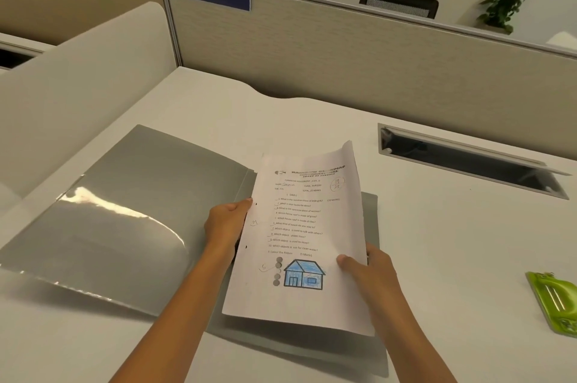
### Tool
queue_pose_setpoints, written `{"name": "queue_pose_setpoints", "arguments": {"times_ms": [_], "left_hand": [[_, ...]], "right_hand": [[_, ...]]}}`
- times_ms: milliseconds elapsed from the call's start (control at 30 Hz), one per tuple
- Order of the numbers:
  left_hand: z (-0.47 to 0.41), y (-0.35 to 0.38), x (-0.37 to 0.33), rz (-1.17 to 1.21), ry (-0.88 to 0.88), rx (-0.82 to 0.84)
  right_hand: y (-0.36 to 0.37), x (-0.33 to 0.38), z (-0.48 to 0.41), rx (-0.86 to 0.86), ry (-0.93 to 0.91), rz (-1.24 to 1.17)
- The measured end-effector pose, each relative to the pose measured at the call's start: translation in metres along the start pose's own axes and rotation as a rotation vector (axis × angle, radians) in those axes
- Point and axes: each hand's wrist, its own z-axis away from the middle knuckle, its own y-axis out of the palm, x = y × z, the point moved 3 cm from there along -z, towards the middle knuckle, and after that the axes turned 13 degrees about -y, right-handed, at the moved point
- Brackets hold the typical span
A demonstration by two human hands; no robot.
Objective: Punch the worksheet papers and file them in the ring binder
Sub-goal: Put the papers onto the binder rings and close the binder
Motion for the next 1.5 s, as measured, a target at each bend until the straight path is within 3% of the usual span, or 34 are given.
{"name": "queue_pose_setpoints", "arguments": {"times_ms": [133,433,1300,1500], "left_hand": [[-0.001,-0.001,0.0,0.007,0.015,0.009],[-0.008,0.0,0.005,0.151,-0.155,0.099],[-0.003,0.007,0.001,0.087,-0.281,0.228],[-0.008,0.013,0.004,0.037,-0.182,0.155]], "right_hand": [[0.002,0.004,0.0,0.002,0.003,0.02],[0.003,0.005,0.004,0.02,0.036,0.042],[-0.002,-0.014,0.01,0.019,0.102,-0.013],[-0.003,-0.02,0.009,0.012,0.114,-0.01]]}}
